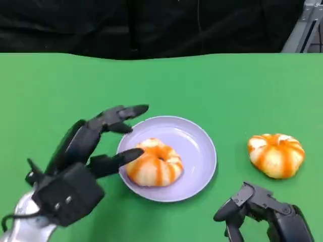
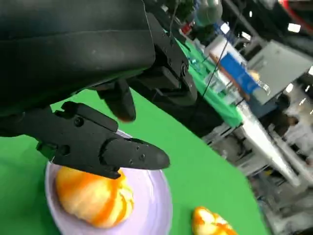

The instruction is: Grasp the bread from the table and place it into the plate.

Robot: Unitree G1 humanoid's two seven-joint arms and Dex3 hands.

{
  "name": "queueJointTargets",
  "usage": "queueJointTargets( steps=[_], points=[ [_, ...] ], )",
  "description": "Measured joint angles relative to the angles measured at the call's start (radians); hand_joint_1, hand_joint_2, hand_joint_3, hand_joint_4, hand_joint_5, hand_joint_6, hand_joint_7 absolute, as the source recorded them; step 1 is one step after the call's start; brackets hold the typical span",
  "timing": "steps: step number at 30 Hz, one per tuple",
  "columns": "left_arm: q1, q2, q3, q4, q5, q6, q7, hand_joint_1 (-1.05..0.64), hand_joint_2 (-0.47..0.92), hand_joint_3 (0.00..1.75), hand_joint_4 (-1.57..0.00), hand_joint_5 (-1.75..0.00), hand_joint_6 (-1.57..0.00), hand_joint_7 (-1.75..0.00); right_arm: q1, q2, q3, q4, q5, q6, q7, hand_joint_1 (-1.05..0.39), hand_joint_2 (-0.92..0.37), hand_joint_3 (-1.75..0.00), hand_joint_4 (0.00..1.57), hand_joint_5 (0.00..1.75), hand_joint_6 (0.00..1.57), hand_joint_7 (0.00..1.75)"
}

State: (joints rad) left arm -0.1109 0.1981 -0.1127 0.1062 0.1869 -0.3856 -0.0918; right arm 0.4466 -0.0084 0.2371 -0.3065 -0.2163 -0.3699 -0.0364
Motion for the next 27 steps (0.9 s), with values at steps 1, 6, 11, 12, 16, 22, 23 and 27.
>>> queueJointTargets(
  steps=[1,6,11,12,16,22,23,27],
  points=[
    [0.012,-0.005,0.002,-0.007,-0.008,-0.009,0.0,-0.13,0.54,0.97,-0.62,-1.3,-0.5,-0.86,0.0,0.0,-0.001,-0.002,-0.005,0.007,0.0,-0.1,-0.37,-1.29,0.79,1.59,0.74,1.32],
    [0.132,-0.046,0.027,-0.094,-0.064,-0.072,0.004,-0.03,0.43,1.19,-0.72,-1.46,-0.59,-1.09,0.01,0.0,-0.005,-0.06,-0.017,0.064,0.0,-0.09,-0.36,-1.3,0.79,1.6,0.74,1.3],
    [0.254,-0.056,0.059,-0.177,-0.097,-0.076,0.01,0.01,0.42,1.28,-0.79,-1.55,-0.74,-1.28,0.016,-0.001,-0.008,-0.085,-0.022,0.095,0.003,-0.09,-0.38,-1.26,0.77,1.62,0.74,1.28],
    [0.277,-0.058,0.065,-0.197,-0.109,-0.067,0.01,0.01,0.42,1.29,-0.8,-1.55,-0.74,-1.28,0.017,-0.001,-0.009,-0.089,-0.022,0.103,0.005,-0.09,-0.38,-1.26,0.77,1.62,0.74,1.28],
    [0.32,-0.062,0.073,-0.248,-0.126,-0.032,0.01,0.01,0.45,1.28,-0.8,-1.58,-0.75,-1.28,0.016,-0.002,-0.011,-0.106,-0.022,0.118,0.011,-0.07,-0.36,-1.27,0.79,1.59,0.75,1.26],
    [0.399,-0.106,0.065,-0.307,-0.15,0.032,0.01,0.02,0.43,1.37,-0.83,-1.68,-0.79,-1.4,0.004,-0.012,-0.022,-0.114,-0.021,0.127,0.029,-0.05,-0.37,-1.27,0.79,1.56,0.77,1.24],
    [0.403,-0.112,0.063,-0.312,-0.152,0.041,0.01,0.01,0.43,1.37,-0.82,-1.68,-0.8,-1.41,-0.004,-0.013,-0.023,-0.114,-0.02,0.131,0.031,-0.05,-0.37,-1.27,0.79,1.56,0.77,1.24],
    [0.404,-0.136,0.061,-0.322,-0.175,0.072,0.009,0.01,0.4,1.41,-0.84,-1.7,-0.81,-1.45,-0.013,-0.01,-0.025,-0.114,-0.005,0.143,0.032,-0.04,-0.38,-1.28,0.79,1.54,0.75,1.25]
  ],
)
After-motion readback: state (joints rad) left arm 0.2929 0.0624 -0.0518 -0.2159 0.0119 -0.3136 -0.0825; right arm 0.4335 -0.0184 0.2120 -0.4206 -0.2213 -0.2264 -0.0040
